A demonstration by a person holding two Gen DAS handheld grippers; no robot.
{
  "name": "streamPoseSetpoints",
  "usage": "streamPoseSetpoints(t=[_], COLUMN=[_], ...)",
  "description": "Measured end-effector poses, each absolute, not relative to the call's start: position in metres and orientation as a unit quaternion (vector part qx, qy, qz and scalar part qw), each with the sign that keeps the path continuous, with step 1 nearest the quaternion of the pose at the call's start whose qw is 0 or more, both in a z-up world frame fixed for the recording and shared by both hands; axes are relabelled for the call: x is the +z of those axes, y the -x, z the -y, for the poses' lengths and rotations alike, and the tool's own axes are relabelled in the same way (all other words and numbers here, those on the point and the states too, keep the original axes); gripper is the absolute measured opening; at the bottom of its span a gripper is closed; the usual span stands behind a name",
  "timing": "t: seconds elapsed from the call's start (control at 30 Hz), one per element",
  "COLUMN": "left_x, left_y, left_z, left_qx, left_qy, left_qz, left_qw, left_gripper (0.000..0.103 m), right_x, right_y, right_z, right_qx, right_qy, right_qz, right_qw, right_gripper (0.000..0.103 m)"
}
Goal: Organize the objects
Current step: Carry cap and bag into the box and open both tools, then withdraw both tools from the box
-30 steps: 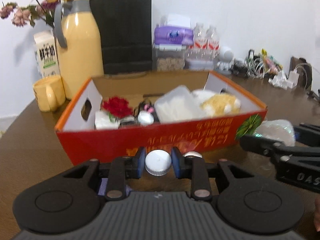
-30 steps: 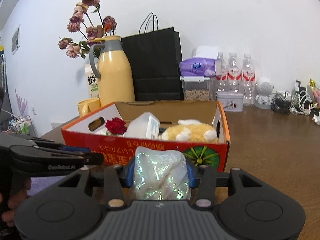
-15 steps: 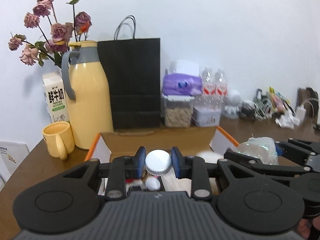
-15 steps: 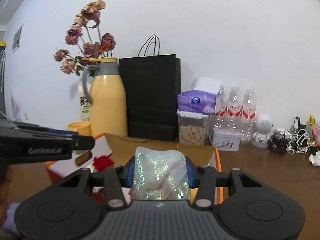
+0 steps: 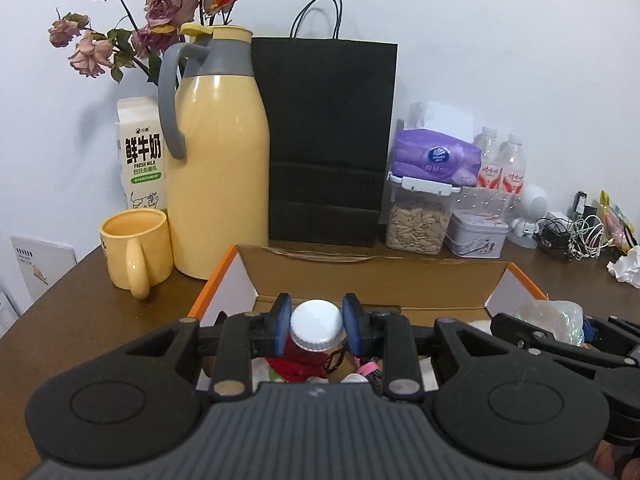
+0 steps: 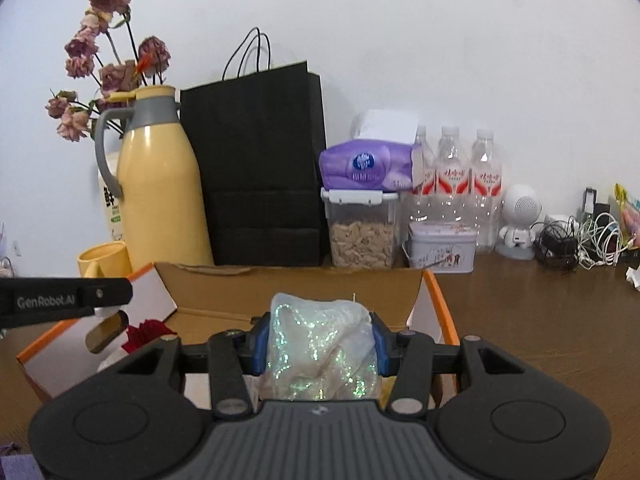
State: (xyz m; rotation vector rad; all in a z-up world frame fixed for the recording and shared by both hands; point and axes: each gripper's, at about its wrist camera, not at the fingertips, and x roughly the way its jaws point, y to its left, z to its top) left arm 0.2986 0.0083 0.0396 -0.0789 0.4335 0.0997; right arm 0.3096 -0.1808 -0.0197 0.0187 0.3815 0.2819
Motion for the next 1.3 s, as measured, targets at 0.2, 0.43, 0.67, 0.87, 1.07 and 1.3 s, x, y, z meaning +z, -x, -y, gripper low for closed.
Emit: streamPoseSetpoints(t=[0.2, 0.43, 0.67, 0.87, 1.07, 1.3], left_x=[0.031, 0.035, 0.039, 0.037, 0.038, 0.047], left_y=[-0.299, -0.286, -0.279, -0.28, -0.277, -0.256], left_z=[-0.002, -0.003, -0.004, -0.007, -0.007, -0.012], left_qx=[0.048, 0.076, 0.084, 0.089, 0.089, 0.087], left_qy=[0.023, 0.024, 0.028, 0.033, 0.035, 0.047], left_qz=[-0.223, -0.196, -0.178, -0.184, -0.183, -0.155], left_qw=[0.973, 0.977, 0.98, 0.978, 0.979, 0.983], left_gripper=[0.029, 0.094, 0.103, 0.103, 0.103, 0.103], right_x=[-0.021, -0.019, -0.019, -0.017, -0.016, -0.01], right_y=[-0.305, -0.296, -0.29, -0.286, -0.282, -0.265], right_z=[0.176, 0.175, 0.175, 0.176, 0.176, 0.18], right_qx=[0.143, 0.132, 0.131, 0.126, 0.126, 0.137], right_qy=[0.001, 0.009, 0.014, 0.014, 0.017, 0.014], right_qz=[-0.189, -0.175, -0.173, -0.166, -0.164, -0.148], right_qw=[0.972, 0.976, 0.976, 0.978, 0.978, 0.979], right_gripper=[0.05, 0.086, 0.103, 0.103, 0.103, 0.103])
